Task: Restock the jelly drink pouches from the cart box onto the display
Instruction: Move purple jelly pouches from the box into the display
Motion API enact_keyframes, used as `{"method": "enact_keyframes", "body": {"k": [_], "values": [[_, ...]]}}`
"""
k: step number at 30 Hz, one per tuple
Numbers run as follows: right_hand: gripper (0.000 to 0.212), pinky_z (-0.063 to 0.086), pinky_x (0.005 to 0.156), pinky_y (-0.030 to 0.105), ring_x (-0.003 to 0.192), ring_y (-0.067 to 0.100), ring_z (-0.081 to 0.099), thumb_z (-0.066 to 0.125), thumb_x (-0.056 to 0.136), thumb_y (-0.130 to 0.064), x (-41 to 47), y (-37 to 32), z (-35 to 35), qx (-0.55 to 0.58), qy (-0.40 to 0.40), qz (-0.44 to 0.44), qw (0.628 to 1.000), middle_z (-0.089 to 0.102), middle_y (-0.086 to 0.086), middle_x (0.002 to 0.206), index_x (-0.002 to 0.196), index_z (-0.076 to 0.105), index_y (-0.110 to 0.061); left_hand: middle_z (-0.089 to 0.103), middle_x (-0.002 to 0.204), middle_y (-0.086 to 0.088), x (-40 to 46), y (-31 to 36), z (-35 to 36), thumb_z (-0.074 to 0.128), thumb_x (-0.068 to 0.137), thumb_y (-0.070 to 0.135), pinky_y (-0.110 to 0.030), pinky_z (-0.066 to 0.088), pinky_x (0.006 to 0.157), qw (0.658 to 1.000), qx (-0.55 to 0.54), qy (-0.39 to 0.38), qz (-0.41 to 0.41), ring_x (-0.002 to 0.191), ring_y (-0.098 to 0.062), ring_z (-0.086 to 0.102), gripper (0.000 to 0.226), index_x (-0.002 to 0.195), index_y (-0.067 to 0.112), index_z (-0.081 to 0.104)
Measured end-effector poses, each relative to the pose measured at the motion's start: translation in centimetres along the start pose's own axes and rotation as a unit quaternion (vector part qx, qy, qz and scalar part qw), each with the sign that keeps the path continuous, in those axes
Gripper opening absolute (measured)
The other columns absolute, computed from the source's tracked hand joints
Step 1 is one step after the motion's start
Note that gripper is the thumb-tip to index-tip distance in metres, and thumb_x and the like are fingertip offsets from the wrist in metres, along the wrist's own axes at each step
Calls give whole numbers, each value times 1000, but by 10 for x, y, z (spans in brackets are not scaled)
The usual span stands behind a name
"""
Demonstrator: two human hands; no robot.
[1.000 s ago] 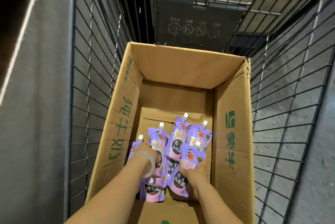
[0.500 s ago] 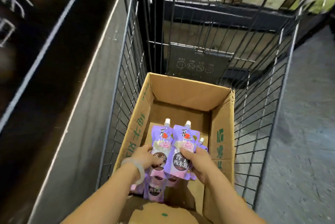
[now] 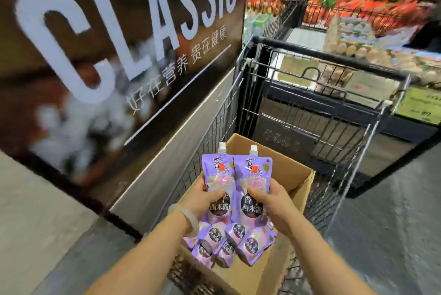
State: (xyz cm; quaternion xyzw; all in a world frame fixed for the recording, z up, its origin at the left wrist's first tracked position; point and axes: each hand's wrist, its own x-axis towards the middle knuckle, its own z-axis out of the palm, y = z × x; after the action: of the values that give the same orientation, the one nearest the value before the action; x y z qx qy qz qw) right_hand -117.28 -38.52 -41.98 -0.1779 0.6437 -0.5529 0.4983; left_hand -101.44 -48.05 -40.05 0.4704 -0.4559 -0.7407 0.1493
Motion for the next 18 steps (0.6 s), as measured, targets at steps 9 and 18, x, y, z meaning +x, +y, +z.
{"method": "enact_keyframes", "body": {"k": [9, 18], "values": [[24, 55, 76, 40, 86, 31, 67, 64, 84, 2, -84, -21, 49, -61, -142, -37, 987, 71, 16, 100, 106, 61, -4, 65, 113, -19, -130, -20, -28, 82, 63, 16, -51, 51, 92, 982, -9, 169, 78, 99, -31, 65, 47, 99, 9, 54], [25, 56, 77, 41, 78, 24, 67, 63, 84, 3, -174, -27, 163, -102, -306, -80, 943, 71, 10, 89, 107, 59, -5, 65, 84, -6, -269, -44, -99, 59, 83, -13, -21, 56, 61, 939, -88, 287, 169, 59, -6, 66, 24, 96, 8, 56]]}}
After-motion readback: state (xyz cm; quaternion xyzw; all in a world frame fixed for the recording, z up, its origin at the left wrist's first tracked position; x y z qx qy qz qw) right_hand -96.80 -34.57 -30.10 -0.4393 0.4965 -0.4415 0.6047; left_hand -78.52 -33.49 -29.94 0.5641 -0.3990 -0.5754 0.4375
